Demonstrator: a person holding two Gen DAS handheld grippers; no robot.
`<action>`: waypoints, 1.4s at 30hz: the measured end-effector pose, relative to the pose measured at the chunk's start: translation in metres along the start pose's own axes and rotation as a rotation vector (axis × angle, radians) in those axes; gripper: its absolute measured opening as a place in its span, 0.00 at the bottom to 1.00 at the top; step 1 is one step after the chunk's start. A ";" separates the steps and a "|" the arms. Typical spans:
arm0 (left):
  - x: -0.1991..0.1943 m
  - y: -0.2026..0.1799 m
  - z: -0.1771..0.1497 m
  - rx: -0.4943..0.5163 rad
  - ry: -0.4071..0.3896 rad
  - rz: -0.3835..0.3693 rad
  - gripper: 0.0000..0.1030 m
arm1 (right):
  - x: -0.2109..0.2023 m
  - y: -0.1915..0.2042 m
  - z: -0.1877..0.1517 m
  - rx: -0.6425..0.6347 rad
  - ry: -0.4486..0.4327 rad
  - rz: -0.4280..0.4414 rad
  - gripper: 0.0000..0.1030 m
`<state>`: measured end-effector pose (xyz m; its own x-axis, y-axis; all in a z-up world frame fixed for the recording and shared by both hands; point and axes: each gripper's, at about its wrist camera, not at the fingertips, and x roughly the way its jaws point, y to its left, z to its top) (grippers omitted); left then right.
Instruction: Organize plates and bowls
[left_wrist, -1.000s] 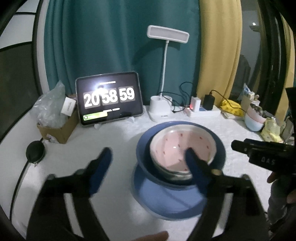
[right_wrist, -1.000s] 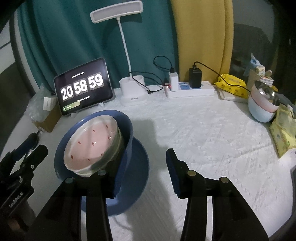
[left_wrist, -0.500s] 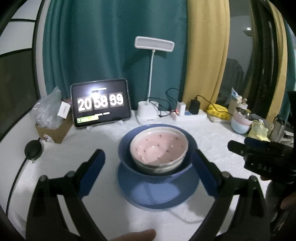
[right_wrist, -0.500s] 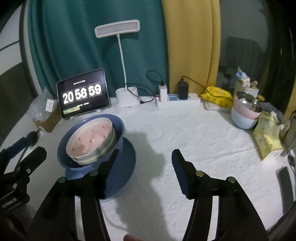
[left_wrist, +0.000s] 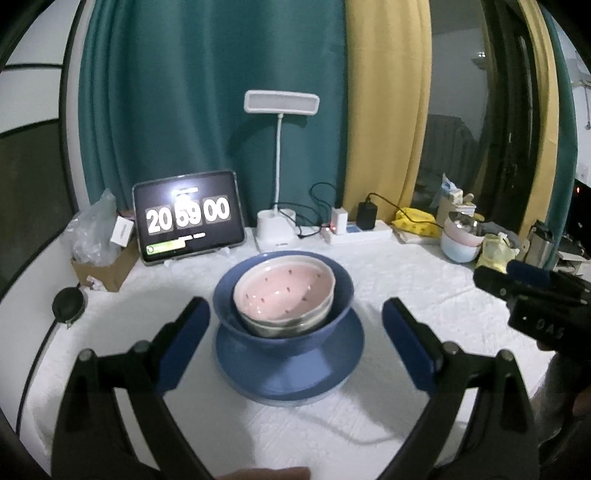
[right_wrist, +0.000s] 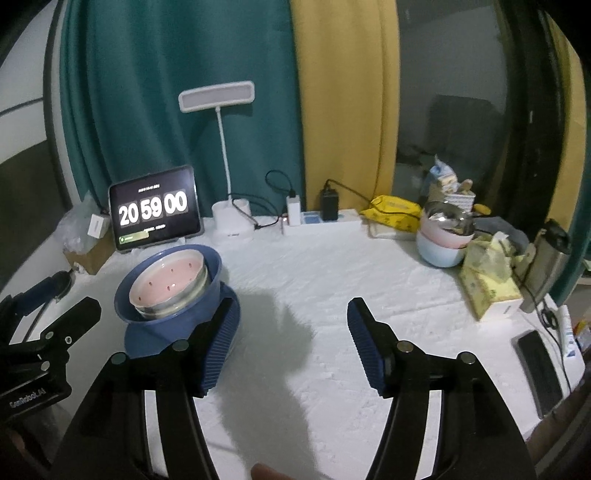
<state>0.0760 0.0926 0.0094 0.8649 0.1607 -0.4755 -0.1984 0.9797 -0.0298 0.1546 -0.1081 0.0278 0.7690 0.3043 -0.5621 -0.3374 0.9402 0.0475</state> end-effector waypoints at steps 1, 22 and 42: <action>-0.003 -0.001 0.001 0.003 -0.005 0.001 0.93 | -0.005 -0.002 0.000 0.004 -0.008 -0.005 0.63; -0.068 -0.014 0.022 0.010 -0.113 -0.020 0.93 | -0.080 -0.002 0.006 -0.025 -0.134 -0.034 0.64; -0.121 -0.020 0.041 0.014 -0.219 -0.030 0.93 | -0.127 -0.014 0.010 -0.021 -0.211 -0.033 0.72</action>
<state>-0.0057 0.0585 0.1037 0.9501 0.1525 -0.2720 -0.1661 0.9857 -0.0276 0.0672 -0.1582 0.1068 0.8755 0.3009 -0.3781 -0.3199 0.9474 0.0134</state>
